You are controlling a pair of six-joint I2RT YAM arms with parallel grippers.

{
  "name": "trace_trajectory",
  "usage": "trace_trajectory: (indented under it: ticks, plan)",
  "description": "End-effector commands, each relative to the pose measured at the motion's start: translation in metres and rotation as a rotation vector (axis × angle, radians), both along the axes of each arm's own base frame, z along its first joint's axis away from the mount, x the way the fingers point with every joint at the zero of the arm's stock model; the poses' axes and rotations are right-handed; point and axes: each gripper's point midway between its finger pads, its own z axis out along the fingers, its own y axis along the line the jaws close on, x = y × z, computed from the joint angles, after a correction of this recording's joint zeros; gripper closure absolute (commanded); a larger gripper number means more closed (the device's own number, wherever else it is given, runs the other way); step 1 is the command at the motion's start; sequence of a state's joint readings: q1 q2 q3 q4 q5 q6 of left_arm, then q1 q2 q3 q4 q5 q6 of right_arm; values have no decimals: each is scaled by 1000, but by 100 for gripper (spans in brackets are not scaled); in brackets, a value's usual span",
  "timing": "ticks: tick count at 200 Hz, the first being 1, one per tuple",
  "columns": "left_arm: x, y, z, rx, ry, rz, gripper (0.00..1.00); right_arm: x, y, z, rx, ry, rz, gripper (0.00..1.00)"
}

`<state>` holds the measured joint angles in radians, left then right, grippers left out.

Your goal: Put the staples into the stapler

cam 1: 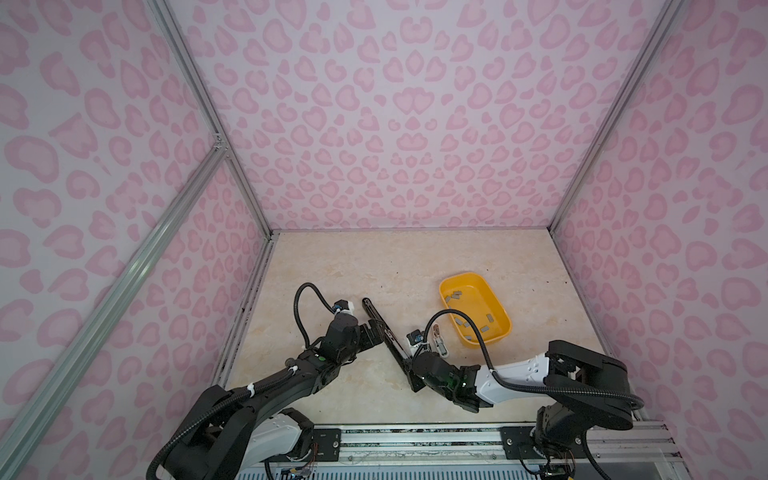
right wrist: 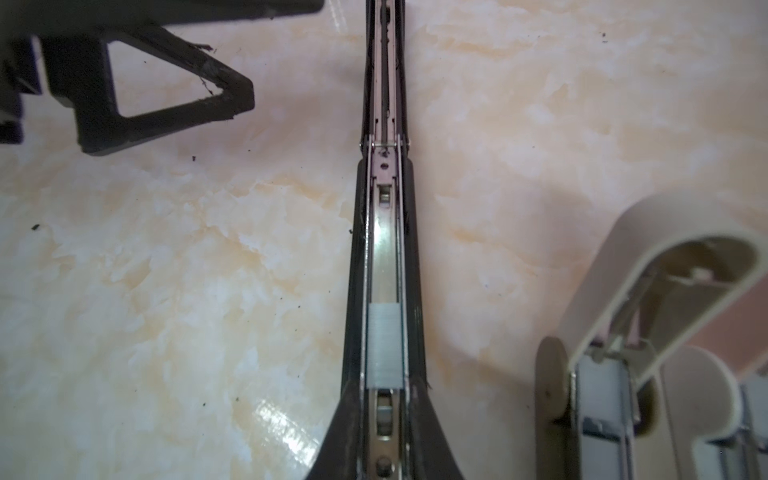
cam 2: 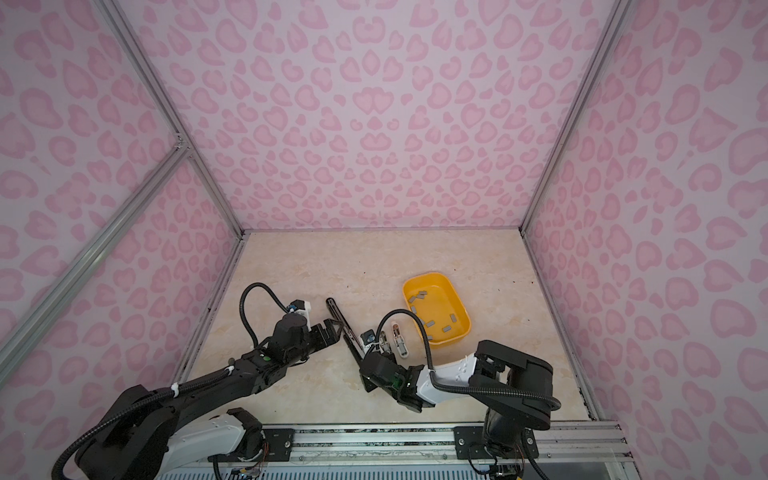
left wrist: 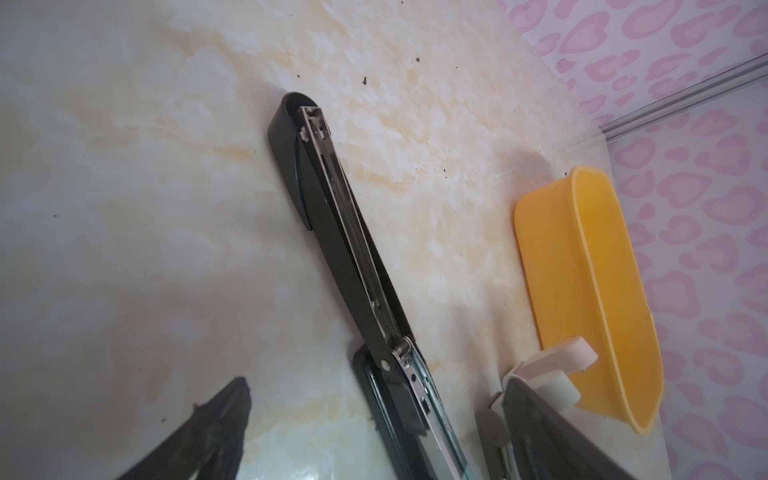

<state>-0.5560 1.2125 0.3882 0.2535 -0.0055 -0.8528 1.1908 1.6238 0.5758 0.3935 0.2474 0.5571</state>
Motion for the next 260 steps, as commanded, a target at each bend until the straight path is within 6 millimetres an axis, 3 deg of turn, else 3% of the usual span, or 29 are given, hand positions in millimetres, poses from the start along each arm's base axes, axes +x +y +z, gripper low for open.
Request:
trace_trajectory:
  ticks: [1,57,104,143,230,260]
  plan:
    - [19,-13,11,-63,-52,-7,4,0,6,9,59,-3,7,94]
    - [44,-32,-15,-148,10,-34,1,-3,3,7,62,2,14,95]
    - [56,-25,-48,-180,84,22,0,-6,5,8,76,2,35,95]
    - [66,-13,-62,-237,124,66,0,-8,7,9,89,-2,54,95]
    - [85,15,-54,-247,66,97,3,-4,4,1,54,-14,53,95]
    - [87,14,-46,-243,32,71,13,-3,5,-1,50,-21,58,95]
